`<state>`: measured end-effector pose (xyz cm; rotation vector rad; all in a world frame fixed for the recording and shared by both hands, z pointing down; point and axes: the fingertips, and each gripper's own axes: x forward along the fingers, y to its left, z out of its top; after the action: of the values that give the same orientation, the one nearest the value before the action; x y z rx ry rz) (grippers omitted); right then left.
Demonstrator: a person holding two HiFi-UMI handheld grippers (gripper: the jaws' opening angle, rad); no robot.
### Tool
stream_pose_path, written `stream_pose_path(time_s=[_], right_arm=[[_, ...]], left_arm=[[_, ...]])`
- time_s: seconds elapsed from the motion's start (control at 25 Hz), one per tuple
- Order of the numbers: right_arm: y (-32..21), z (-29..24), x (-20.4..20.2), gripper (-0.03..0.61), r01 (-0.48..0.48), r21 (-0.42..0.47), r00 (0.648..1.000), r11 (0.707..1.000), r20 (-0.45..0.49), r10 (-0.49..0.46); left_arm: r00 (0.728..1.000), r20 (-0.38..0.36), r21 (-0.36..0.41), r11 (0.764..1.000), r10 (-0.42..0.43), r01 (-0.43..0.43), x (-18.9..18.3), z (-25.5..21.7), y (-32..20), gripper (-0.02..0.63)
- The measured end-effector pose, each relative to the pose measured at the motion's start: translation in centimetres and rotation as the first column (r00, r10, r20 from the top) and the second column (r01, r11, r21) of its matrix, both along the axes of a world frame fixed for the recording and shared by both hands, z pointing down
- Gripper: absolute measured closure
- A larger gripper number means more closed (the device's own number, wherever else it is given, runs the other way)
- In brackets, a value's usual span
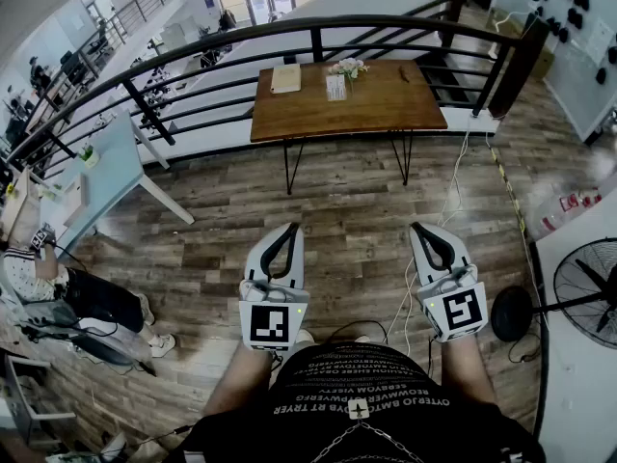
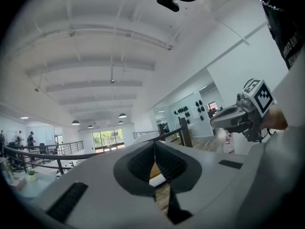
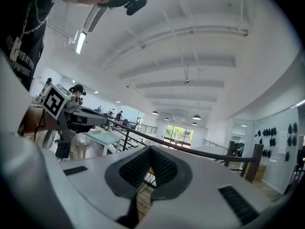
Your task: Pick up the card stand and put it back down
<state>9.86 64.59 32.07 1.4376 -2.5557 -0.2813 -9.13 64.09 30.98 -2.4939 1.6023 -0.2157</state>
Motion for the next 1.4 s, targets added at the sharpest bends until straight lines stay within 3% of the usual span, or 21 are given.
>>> stream_pose_path(time_s=[0.4, 0.8, 0.92, 1.12, 1.4], right_arm=[[1.0, 2.3, 2.5, 0.563, 0.019, -0.033, 0.999, 0.999, 0.036, -0.018], [1.3, 2.8, 4.3, 0.563, 0.027, -0.027, 0.999, 0.999, 0.034, -0.026], [0.9, 3.4, 4.1, 0.563, 0.031, -0.041, 0.999, 0.999, 0.040, -0.030], [-0.5, 4.8, 3.4, 0.563, 0.025, -0.065, 0.999, 0.998, 0.045, -0.022], [-4.0, 6.1, 1.7, 0.563, 0.011, -0.094, 0.999, 0.996, 0.035, -0.007]], left_arm=[[0.999, -0.023, 0.041, 0.999, -0.032, 0.033, 3.3, 0.8, 1.0, 0.586], [0.993, -0.040, 0.095, 0.989, -0.110, 0.114, 3.4, 0.7, 1.7, 0.588], [0.996, 0.014, 0.138, 0.986, -0.093, 0.090, 3.6, 0.8, 1.7, 0.588], [0.996, 0.051, 0.105, 0.992, -0.073, 0.067, 3.5, 1.9, 0.3, 0.586], [1.000, 0.022, 0.085, 0.996, -0.021, 0.019, 2.9, 2.5, -4.6, 0.586]])
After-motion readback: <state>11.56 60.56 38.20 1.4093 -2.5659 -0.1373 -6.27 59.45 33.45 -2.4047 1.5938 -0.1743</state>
